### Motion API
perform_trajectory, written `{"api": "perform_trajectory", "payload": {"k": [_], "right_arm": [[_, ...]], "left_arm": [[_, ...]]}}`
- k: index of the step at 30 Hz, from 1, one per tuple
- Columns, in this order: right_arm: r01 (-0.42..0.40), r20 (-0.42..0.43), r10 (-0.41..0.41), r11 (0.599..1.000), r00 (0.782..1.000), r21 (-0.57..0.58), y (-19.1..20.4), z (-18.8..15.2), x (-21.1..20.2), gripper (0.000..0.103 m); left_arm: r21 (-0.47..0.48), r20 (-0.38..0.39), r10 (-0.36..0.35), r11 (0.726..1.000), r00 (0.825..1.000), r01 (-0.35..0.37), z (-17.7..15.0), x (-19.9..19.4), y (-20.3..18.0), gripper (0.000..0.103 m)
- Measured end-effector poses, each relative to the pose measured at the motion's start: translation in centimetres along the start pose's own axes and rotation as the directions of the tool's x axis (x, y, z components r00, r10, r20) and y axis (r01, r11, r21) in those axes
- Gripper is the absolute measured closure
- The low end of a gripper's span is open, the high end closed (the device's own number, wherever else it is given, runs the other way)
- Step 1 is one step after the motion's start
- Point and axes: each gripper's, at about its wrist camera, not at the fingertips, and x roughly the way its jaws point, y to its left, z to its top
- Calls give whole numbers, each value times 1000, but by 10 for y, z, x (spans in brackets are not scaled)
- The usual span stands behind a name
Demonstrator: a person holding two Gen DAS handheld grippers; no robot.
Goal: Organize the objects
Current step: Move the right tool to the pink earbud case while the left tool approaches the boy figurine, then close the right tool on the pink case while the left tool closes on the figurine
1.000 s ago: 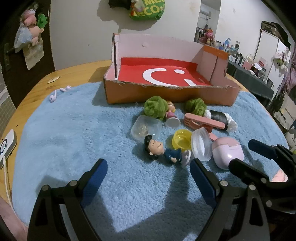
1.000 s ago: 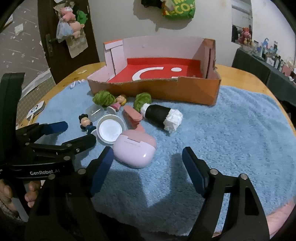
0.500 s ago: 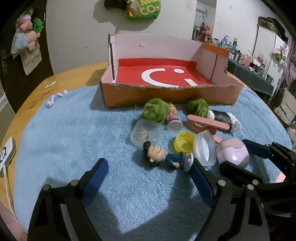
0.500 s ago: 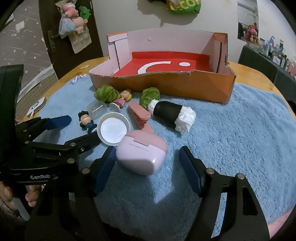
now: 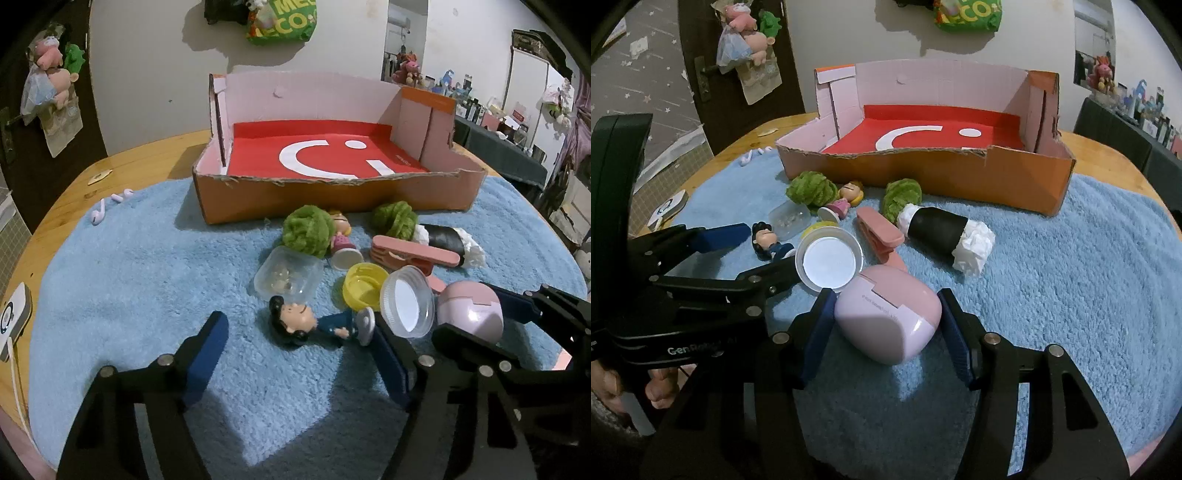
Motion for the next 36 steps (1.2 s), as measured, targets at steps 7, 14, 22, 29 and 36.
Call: {"api": "perform_trajectory", "payload": {"k": [7, 14, 22, 29, 36], "right_arm": [[-16, 3, 16, 1000, 1000, 14, -2, -3, -3, 49], [-22, -9, 23, 1000, 1000, 16, -2, -2, -3, 49], [-21, -12, 21, 1000, 1000, 21, -1, -3, -5, 49], [-27, -6, 27, 999, 1000, 27, -1, -2, -10, 49], [-35, 9, 35, 999, 999, 33, -3, 2, -17, 49]], "left_arm": [[-17, 2, 22, 1000, 1000, -22, 0, -2, -1, 41], [-32, 11, 25, 999, 1000, -25, -5, -6, 0, 49], [-23, 14, 4, 1000, 1000, -4, -7, -11, -2, 49], [-19, 21, -7, 1000, 1000, 7, -7, -17, -5, 49], [-10, 40, -16, 1000, 999, 16, -2, -25, -7, 49]]}}
